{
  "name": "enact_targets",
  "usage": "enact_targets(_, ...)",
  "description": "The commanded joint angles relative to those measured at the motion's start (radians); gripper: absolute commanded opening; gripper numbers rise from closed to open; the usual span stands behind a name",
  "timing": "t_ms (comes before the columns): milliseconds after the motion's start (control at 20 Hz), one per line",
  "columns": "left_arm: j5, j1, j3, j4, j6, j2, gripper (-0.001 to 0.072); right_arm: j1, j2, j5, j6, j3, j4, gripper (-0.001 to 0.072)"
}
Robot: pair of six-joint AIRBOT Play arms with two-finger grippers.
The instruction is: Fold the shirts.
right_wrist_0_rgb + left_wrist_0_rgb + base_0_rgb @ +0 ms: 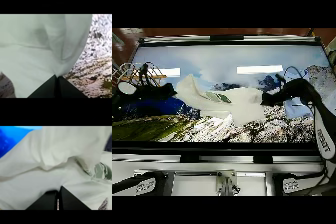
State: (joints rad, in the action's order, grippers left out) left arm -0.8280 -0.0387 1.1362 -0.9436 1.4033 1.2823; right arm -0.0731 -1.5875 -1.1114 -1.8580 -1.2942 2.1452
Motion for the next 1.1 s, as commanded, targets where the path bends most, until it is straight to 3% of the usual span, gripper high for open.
enact_targets(0, -0.067, 0.0, 0.185, -0.018, -0.12, -0.08, 0.0033, 0.0, 0.196, 0.036, -0.08, -0.107, 0.014, 0.0058)
enact_targets(150, -0.081, 0.0, 0.414, -0.024, -0.12, -0.194, 0.0034, -0.001, 0.415, 0.147, -0.085, -0.29, 0.013, 0.0058)
enact_targets(250, -0.073, 0.0, 0.567, -0.025, -0.119, -0.261, 0.0033, 0.0, 0.557, 0.309, -0.085, -0.391, -0.001, 0.0057)
enact_targets(450, 0.01, 0.0, 0.76, -0.024, -0.074, -0.389, 0.0034, 0.0, 0.746, 0.489, -0.084, -0.489, -0.002, 0.0057)
enact_targets(600, 0.003, 0.0, 0.77, -0.024, -0.023, -0.472, 0.0034, 0.0, 0.833, 0.511, -0.068, -0.491, -0.001, 0.0057)
enact_targets(800, -0.212, 0.0, 0.77, -0.069, -0.019, -0.496, 0.0033, -0.001, 0.853, 0.498, -0.064, -0.491, -0.014, 0.0057)
enact_targets(1050, -0.341, 0.0, 0.605, -0.173, 0.071, -0.49, 0.0033, 0.0, 0.788, 0.345, 0.066, -0.491, -0.255, 0.0057)
